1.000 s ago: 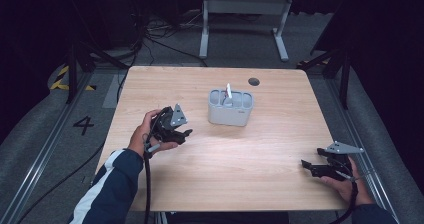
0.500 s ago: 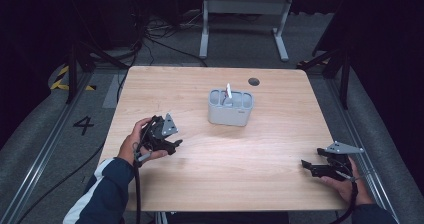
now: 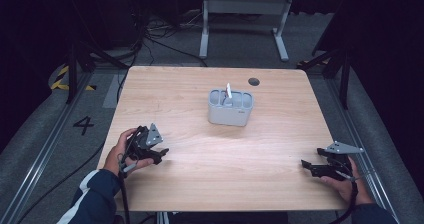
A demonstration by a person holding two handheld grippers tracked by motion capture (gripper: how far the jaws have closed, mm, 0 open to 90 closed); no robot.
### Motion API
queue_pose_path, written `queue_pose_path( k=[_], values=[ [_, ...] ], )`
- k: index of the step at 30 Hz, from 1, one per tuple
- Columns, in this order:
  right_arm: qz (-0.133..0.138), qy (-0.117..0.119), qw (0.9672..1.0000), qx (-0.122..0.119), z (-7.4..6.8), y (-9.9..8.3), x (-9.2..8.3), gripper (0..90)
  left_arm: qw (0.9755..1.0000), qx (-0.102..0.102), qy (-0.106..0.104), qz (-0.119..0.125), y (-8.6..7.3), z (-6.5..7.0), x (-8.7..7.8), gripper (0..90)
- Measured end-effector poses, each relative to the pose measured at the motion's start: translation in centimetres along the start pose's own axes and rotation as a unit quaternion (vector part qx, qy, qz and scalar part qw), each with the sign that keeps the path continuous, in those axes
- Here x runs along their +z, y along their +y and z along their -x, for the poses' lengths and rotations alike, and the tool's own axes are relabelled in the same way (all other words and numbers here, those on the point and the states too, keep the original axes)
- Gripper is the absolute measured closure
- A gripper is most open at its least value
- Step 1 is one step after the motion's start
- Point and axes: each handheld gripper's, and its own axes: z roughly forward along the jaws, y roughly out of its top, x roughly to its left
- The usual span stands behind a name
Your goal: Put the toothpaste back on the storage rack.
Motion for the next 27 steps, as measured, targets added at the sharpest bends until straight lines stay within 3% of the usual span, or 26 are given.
queue_pose_path(
  k=[9,15,19,22,23,24,26,27],
  values=[
    [-0.001,0.0,1.0,-0.002,0.0,0.0,0.0,15.1,0.9996,-0.027,-0.011,0.005,-3.3,0.2,-0.6,23.4],
    [-0.001,0.0,1.0,-0.002,0.0,0.0,0.0,15.1,0.9984,-0.051,-0.026,0.0,-6.2,-0.1,-1.3,21.7],
    [-0.002,0.0,1.0,-0.002,0.0,0.0,0.0,15.2,0.9972,-0.067,-0.032,0.003,-7.3,-0.3,-1.5,20.0],
    [-0.001,0.0,1.0,-0.002,0.0,0.0,0.0,15.1,0.9942,-0.098,-0.041,0.017,-8.2,-0.3,-1.7,19.8],
    [-0.001,0.0,1.0,-0.002,0.0,0.0,0.0,15.1,0.9917,-0.115,-0.051,0.028,-8.9,-0.2,-1.8,19.4],
    [-0.001,0.0,1.0,-0.002,0.0,0.0,0.0,15.1,0.9917,-0.115,-0.051,0.028,-8.9,-0.2,-1.8,18.9],
    [-0.002,0.0,1.0,-0.002,0.0,0.0,0.0,15.1,0.9883,-0.137,-0.055,0.038,-9.5,-0.2,-1.9,18.1],
    [-0.001,0.0,1.0,-0.002,0.0,0.0,0.0,15.1,0.9853,-0.153,-0.061,0.044,-9.7,-0.1,-1.8,17.3]
  ],
)
